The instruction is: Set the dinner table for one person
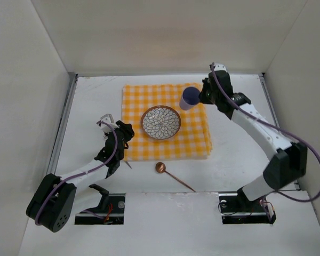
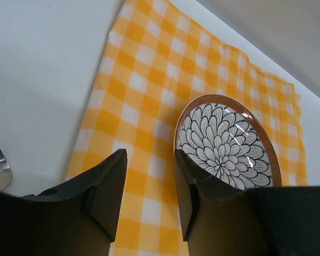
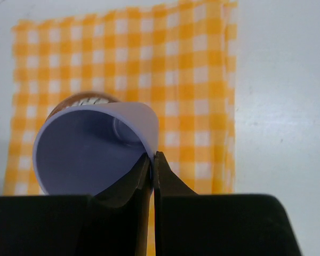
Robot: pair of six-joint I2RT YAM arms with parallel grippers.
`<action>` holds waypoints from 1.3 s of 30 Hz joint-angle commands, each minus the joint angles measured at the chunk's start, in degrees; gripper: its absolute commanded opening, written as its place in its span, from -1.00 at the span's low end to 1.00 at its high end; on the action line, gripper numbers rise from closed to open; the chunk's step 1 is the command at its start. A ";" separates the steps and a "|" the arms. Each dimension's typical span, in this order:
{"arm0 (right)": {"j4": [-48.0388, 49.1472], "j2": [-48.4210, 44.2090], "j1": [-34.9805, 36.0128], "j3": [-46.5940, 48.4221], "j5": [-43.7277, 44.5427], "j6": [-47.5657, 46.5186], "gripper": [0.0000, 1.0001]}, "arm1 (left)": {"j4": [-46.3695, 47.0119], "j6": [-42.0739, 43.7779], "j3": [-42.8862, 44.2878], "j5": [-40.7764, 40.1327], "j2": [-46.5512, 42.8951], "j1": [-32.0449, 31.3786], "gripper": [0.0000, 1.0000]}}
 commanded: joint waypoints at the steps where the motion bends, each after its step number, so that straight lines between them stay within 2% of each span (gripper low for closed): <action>1: 6.45 7.37 -4.89 9.50 -2.27 -1.52 -0.85 | 2.85 -0.64 -0.47 -0.07 0.26 0.17 -0.23; 8: 2.67 24.70 -9.65 23.22 -4.56 0.06 -0.86 | 3.03 -1.08 -0.39 0.37 1.05 0.17 -0.23; 18: -1.98 34.99 -9.65 31.84 -5.01 0.94 -0.85 | 3.03 -1.17 -0.30 0.90 1.58 0.61 -0.23; 25: -4.71 36.40 -9.56 34.65 -2.72 -0.29 -0.81 | 3.03 -1.17 -0.12 0.99 1.93 0.70 -0.23; 33: -6.39 38.43 -9.56 37.03 -2.63 -0.73 -0.48 | 2.86 -1.26 -0.39 1.08 1.05 0.79 -0.23; 39: -5.60 35.97 -9.56 35.89 -2.89 -0.56 -0.37 | 3.03 -1.34 -0.39 1.34 1.40 0.96 -0.23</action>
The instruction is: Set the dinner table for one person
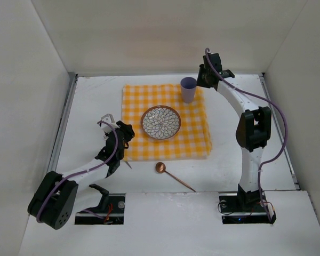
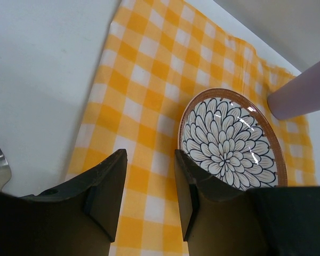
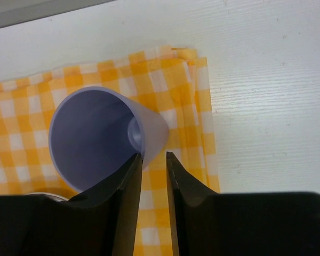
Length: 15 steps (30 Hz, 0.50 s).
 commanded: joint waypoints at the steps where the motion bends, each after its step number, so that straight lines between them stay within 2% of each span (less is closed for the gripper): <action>1: 0.70 -2.24 0.53 0.35 0.54 -0.27 -0.37 | 2.97 -0.82 -0.39 -0.10 -0.28 0.31 -0.23; 7: 2.80 -10.14 1.06 -4.21 1.68 -0.89 -0.20 | 2.97 -0.91 -0.47 -0.10 -0.37 0.39 -0.23; 11: 9.29 -21.02 3.43 -15.70 5.10 -1.59 -0.14 | 2.79 -0.91 -0.39 -0.10 -0.37 0.22 -0.23; 13: 14.56 -28.22 6.06 -24.66 6.69 -0.98 -0.20 | 2.96 -0.91 -0.39 -0.10 -0.37 0.39 -0.23; 15: 20.71 -35.17 10.97 -34.76 6.60 -1.15 -0.40 | 2.88 -1.00 -0.39 -0.10 -0.19 0.48 -0.23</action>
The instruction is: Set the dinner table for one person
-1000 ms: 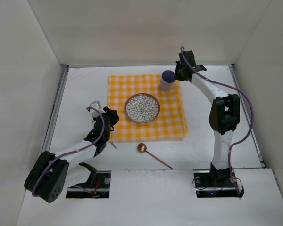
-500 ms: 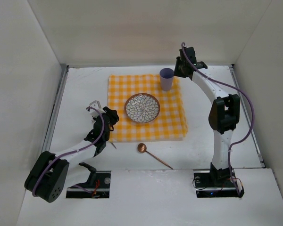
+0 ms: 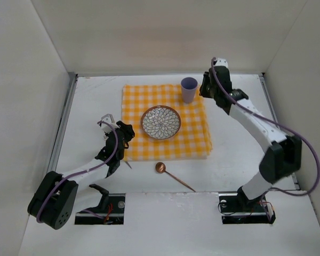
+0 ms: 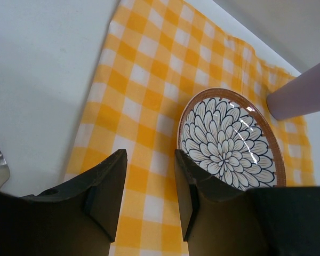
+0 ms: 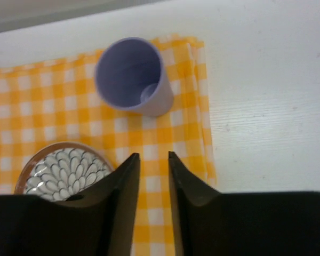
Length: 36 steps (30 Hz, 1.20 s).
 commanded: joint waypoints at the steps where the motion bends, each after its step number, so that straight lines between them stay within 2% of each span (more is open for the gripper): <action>1: 13.49 -12.02 8.88 -13.00 1.60 -0.69 -0.51 | 2.70 -0.67 -0.39 -0.10 -0.37 0.37 -0.23; 4: 15.54 -18.01 18.98 -24.52 -0.59 -1.22 -0.81 | 2.79 -0.41 -0.47 -0.45 -1.16 0.11 -0.23; 6: 12.83 -21.26 26.10 -30.85 -2.27 -1.92 -0.87 | 2.61 -0.66 -0.65 -0.19 -1.42 0.46 -0.23; 8: 9.23 -24.86 33.66 -36.31 -2.45 -1.92 -0.83 | 2.53 -0.58 -0.74 -0.19 -1.86 0.37 -0.23; 11: 3.43 -29.44 43.86 -41.42 -3.41 0.96 -0.65 | 2.87 -0.40 -0.56 -0.63 -1.43 -0.15 -0.23; 14: -0.63 -29.63 48.80 -43.01 -4.99 5.19 -0.49 | 2.70 -0.49 -0.21 -0.19 -0.72 -0.24 -0.23; 18: -0.81 -24.37 49.52 -42.84 -4.56 5.20 -0.40 | 2.44 -0.05 -0.47 -0.72 -2.12 0.02 -0.23; 23: 0.77 -18.39 49.60 -42.40 -4.03 2.56 -0.40 | 2.17 0.04 -1.09 -0.98 -4.41 0.29 -0.23; 36: 2.27 -10.03 48.81 -42.23 -4.12 1.06 -0.41 | 2.17 0.04 -1.18 -1.07 -3.71 0.90 -0.23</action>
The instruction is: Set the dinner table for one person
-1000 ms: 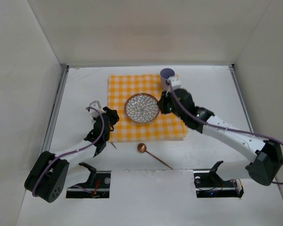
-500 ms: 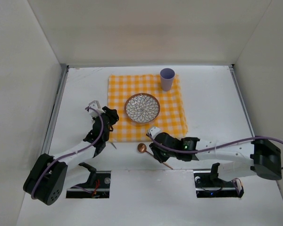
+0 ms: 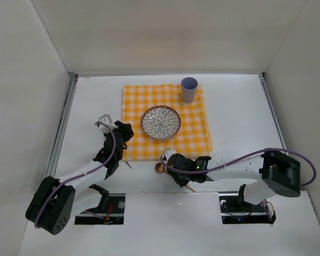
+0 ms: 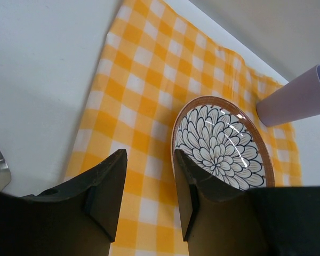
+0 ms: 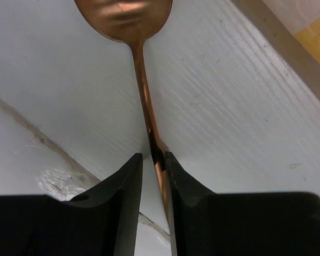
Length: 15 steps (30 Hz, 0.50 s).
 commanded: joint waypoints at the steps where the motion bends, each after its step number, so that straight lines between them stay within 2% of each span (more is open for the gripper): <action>1: 1.52 1.47 -0.39 1.62 0.60 -0.77 -0.45 | 2.24 -0.03 -0.61 -0.87 -0.50 0.70 -0.23; 6: 1.26 2.96 -0.39 2.15 0.78 -1.21 -0.79 | 2.24 -0.03 -0.61 -0.96 -0.67 0.79 -0.23; 12: -0.05 -7.21 -0.65 4.17 3.41 -1.83 -0.85 | 2.24 -0.21 -0.96 -0.96 -1.38 1.23 -0.23; 15: 2.04 -14.94 -3.88 4.88 3.59 -2.88 -0.83 | 2.24 -0.38 -0.96 -0.78 -1.46 1.23 -0.23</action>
